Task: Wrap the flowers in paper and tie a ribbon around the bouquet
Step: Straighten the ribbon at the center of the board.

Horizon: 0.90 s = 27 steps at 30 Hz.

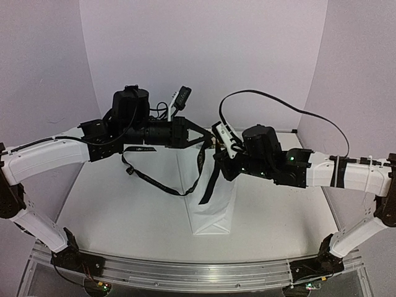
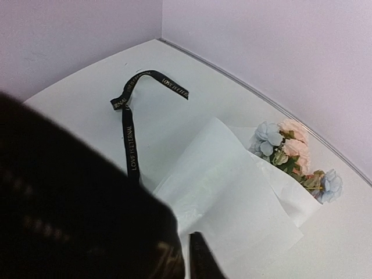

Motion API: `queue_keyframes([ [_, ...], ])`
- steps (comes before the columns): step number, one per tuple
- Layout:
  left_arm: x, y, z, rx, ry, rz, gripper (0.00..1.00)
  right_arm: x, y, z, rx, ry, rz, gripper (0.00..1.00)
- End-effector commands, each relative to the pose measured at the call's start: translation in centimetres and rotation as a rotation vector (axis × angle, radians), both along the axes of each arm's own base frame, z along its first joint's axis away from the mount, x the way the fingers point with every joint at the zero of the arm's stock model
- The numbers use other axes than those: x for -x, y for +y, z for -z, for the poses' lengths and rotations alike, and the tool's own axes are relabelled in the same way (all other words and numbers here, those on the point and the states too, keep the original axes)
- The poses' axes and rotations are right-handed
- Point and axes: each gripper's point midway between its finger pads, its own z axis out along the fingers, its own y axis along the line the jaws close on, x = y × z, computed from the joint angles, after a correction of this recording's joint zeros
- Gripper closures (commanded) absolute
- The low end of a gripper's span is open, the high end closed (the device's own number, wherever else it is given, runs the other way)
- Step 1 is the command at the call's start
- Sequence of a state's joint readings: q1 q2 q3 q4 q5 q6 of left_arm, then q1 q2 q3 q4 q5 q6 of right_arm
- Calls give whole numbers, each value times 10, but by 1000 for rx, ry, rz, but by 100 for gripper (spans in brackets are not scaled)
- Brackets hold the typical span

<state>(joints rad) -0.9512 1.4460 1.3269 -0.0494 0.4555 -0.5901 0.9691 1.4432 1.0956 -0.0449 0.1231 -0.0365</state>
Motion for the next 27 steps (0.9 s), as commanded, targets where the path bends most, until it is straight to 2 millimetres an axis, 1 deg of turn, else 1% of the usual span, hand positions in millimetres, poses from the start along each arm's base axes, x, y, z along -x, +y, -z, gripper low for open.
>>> queue_keyframes([
  [1,-11,6,2,-20,-29,-83,81,0,-53,-19,58,-94,147,100],
  [3,-30,17,17,-85,-17,-208,66,7,-86,-6,179,-100,201,100],
  [4,-41,26,27,-131,-2,-286,62,11,-105,2,234,-105,234,100],
  [5,-54,39,37,-176,16,-374,57,15,-123,4,276,-116,268,100],
  [6,-70,56,48,-220,40,-479,53,20,-141,8,327,-125,299,100],
  [8,-100,101,74,-305,114,-693,51,27,-173,18,423,-126,353,100],
  [11,-139,181,116,-392,225,-959,48,39,-207,29,503,-123,408,100],
  [12,-151,209,130,-424,242,-1040,47,42,-214,30,504,-120,418,100],
  [14,-171,254,155,-510,257,-1166,46,47,-225,36,520,-107,433,100],
  [16,-190,285,177,-579,289,-1224,46,51,-231,39,529,-96,436,100],
  [18,-208,312,200,-634,325,-1266,46,53,-234,40,529,-92,438,100],
  [20,-225,331,219,-659,368,-1281,46,54,-235,40,532,-88,436,100],
  [21,-233,341,225,-668,382,-1300,46,54,-236,41,536,-86,436,100],
  [23,-247,346,247,-677,420,-1274,47,55,-237,41,538,-82,436,100],
  [24,-256,348,250,-676,426,-1270,47,55,-238,41,539,-79,437,100],
  [26,-270,348,267,-714,431,-1242,48,56,-238,42,534,-71,436,100],
  [27,-277,347,270,-725,428,-1235,48,56,-239,43,530,-66,437,100],
])
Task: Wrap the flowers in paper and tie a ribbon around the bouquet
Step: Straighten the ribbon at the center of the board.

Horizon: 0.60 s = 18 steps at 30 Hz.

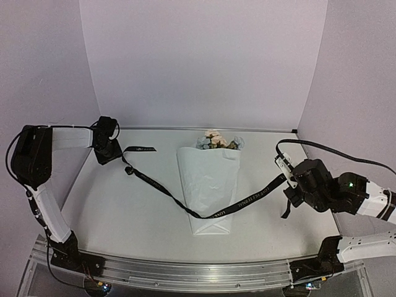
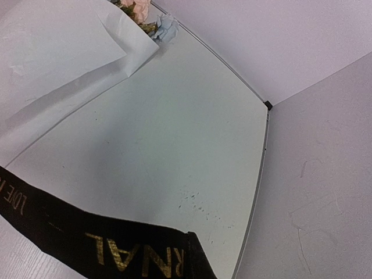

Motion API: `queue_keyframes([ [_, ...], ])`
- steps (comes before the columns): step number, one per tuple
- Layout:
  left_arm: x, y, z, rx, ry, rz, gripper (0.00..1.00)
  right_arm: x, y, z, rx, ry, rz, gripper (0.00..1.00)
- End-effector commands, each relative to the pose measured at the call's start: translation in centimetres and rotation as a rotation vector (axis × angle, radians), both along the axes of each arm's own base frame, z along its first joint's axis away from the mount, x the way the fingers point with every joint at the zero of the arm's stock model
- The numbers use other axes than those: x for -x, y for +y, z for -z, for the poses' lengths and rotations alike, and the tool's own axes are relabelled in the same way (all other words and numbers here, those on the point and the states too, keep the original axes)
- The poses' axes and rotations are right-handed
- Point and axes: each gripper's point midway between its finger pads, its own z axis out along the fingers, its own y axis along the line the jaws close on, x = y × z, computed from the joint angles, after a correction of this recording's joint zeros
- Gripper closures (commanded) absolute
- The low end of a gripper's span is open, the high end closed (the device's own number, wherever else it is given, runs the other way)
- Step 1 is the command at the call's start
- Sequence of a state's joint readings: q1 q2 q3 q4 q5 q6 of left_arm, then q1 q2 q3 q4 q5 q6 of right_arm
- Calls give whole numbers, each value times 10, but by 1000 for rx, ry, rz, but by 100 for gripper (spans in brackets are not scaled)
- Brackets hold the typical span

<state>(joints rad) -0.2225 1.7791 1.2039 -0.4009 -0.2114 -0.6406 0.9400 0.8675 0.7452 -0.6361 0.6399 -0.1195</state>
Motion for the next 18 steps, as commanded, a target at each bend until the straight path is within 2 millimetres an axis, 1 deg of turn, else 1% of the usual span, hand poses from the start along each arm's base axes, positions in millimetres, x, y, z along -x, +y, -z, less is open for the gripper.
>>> queue_keyframes([
  [1,-46,-11,-1,-6,-41,86,48,1,-9,-1,-14,-1,39,100],
  [2,-50,-12,9,-13,-26,98,48,1,-10,-1,-17,0,42,100],
  [5,-64,-12,24,-25,-10,105,49,2,-12,0,-25,0,51,100],
  [8,-76,-10,32,-35,-15,103,50,2,-15,1,-28,3,61,100],
  [11,-86,-3,44,-60,3,88,53,3,-18,2,-25,4,70,100],
  [15,-100,4,50,-84,1,82,59,3,-25,1,-32,1,93,100],
  [18,-110,5,51,-77,-19,93,68,2,-32,2,-35,7,120,100],
])
